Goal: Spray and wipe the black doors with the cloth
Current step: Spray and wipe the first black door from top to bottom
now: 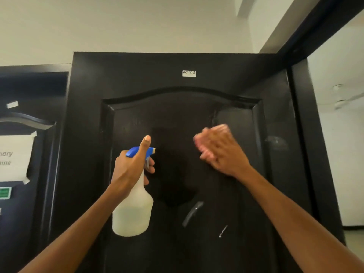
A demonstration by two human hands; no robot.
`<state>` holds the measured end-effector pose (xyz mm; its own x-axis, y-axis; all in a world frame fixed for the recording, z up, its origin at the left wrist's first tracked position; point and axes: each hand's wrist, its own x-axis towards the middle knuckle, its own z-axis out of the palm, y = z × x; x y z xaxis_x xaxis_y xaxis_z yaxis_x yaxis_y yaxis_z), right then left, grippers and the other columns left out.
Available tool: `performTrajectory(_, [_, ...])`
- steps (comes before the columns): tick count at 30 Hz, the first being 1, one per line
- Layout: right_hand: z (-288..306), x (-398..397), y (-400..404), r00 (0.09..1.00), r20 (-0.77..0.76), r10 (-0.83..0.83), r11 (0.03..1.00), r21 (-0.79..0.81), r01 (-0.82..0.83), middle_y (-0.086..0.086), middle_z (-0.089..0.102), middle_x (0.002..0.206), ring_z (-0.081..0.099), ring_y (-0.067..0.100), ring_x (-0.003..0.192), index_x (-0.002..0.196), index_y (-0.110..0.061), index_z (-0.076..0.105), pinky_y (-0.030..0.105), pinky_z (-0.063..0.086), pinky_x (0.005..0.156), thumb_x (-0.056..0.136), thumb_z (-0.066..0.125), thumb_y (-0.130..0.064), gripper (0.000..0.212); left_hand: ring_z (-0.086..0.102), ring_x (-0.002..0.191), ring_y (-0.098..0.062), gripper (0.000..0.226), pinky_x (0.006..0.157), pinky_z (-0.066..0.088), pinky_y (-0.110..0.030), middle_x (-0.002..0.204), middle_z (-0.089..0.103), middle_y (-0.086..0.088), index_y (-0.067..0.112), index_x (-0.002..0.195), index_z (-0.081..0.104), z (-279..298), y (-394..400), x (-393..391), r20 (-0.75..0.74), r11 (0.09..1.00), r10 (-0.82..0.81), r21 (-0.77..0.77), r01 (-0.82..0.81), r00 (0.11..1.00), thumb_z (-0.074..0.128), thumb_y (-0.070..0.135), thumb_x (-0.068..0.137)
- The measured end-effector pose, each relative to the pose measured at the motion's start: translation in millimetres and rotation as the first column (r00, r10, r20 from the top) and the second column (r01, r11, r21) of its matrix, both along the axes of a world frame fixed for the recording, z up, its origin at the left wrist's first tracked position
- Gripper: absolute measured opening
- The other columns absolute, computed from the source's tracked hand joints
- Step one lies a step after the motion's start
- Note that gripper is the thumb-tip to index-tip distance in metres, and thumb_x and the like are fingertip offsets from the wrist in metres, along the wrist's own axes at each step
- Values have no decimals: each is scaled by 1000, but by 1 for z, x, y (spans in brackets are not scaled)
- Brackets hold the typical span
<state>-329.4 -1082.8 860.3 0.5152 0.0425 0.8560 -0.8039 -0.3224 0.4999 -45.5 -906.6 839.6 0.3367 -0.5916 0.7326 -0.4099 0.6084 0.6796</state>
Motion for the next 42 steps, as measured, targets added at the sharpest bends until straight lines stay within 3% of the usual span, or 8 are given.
performTrajectory(7, [18, -19, 2, 614, 774, -155, 971, 235, -52, 15, 15, 169, 10, 36, 156, 164, -22, 6, 58, 6, 125, 102, 14, -66, 77, 71, 70, -28, 75, 51, 53, -30, 80, 72, -13, 1, 94, 69, 19, -10, -22, 12, 998, -67, -19, 67, 998, 45, 71, 82])
performTrajectory(11, [-5, 30, 11, 979, 202, 13, 999, 40, -21, 7, 17, 170, 15, 30, 156, 163, -25, 18, 54, 10, 126, 102, 38, -61, 74, 70, 71, -31, 75, 52, 53, -31, 79, 71, -16, 1, 92, 69, 29, -13, -29, 27, 996, -81, -33, 82, 996, 45, 71, 81])
performTrajectory(15, [30, 26, 10, 904, -419, -89, 995, -74, 64, 1, 12, 171, 7, 25, 158, 162, -33, 8, 49, 1, 128, 104, 31, -62, 69, 70, 70, -32, 75, 53, 53, -31, 78, 71, -16, -1, 91, 69, 40, -13, -41, 53, 994, -94, -48, 96, 994, 45, 69, 81])
performTrajectory(19, [87, -15, -8, 969, 245, -20, 1000, -3, 22, 5, 30, 166, 28, 30, 152, 161, -28, 27, 55, 17, 124, 103, 34, -61, 67, 68, 65, -26, 70, 50, 52, -30, 79, 71, -16, 1, 89, 67, 50, -14, -51, 54, 989, -139, -34, 141, 989, 46, 67, 79])
performTrajectory(26, [46, -48, -16, 396, 909, -128, 975, 188, -117, 13, 22, 167, 15, 38, 154, 163, -22, 15, 57, 9, 125, 101, 17, -66, 76, 67, 62, -24, 71, 48, 53, -29, 79, 71, -16, 3, 89, 68, 51, -10, -60, 41, 980, -198, 0, 198, 979, 45, 69, 77])
performTrajectory(31, [-1, -51, -14, 929, 368, -33, 999, 34, 22, 5, 17, 170, 11, 26, 157, 163, -21, 20, 53, 13, 126, 103, 38, -60, 73, 65, 59, -20, 70, 45, 50, -28, 81, 70, -16, 5, 89, 68, 53, -16, -85, 46, 971, -240, 21, 239, 970, 44, 69, 76])
performTrajectory(35, [-20, -125, -17, 990, 86, -108, 994, -18, 110, 3, 21, 169, 15, 24, 157, 161, -20, 29, 55, 22, 124, 106, 38, -55, 66, 65, 58, -20, 74, 45, 49, -27, 82, 71, -16, 3, 91, 68, 50, -30, -117, 64, 965, -263, 38, 261, 963, 44, 71, 78])
performTrajectory(42, [29, -140, -17, 396, 874, -281, 913, 371, -170, 13, -1, 171, -2, 39, 156, 163, -22, -8, 57, -1, 125, 99, 11, -69, 82, 64, 46, -14, 67, 40, 48, -23, 76, 71, -14, 4, 88, 69, 59, -50, -158, 101, 950, -313, 36, 311, 944, 45, 67, 89])
